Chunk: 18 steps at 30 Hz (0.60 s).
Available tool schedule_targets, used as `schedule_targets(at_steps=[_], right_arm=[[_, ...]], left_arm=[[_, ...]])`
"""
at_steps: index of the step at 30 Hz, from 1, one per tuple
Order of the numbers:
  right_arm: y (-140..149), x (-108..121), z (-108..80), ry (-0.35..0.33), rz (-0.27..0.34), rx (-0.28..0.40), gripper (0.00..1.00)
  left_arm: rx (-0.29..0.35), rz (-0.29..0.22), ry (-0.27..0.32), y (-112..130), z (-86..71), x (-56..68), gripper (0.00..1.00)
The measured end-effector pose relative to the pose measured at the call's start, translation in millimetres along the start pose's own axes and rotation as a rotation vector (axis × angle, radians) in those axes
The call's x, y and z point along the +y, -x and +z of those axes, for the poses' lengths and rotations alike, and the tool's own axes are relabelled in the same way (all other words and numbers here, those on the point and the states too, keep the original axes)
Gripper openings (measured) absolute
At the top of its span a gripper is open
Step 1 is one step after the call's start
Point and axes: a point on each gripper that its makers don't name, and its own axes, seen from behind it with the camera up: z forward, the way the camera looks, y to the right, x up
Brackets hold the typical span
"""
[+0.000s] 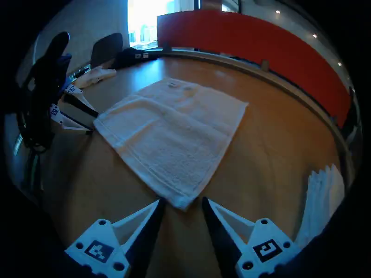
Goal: Fold towel
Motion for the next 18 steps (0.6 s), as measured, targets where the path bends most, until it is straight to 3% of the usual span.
schedule_targets(at_steps=[7, 11, 15, 18], right_arm=[[0.5, 1.4, -1.0, 0.001, 0.007, -0.001, 0.38], [0.8, 3.2, -1.7, 0.007, 0.018, -0.002, 0.26], [0.8, 4.0, -2.4, 0.008, 0.032, -0.004, 0.22], [0.6, 3.9, -2.5, 0.008, 0.038, -0.005, 0.21]], left_arm=[[-0.005, -0.003, 0.000, 0.4, -0.3, 1.0, 0.66], [-0.008, -0.005, -0.003, 0.5, -1.1, 0.9, 0.53], [-0.015, -0.010, -0.006, 1.1, -2.4, 0.4, 0.47], [-0.020, -0.014, -0.013, 1.6, -3.2, -1.1, 0.30]])
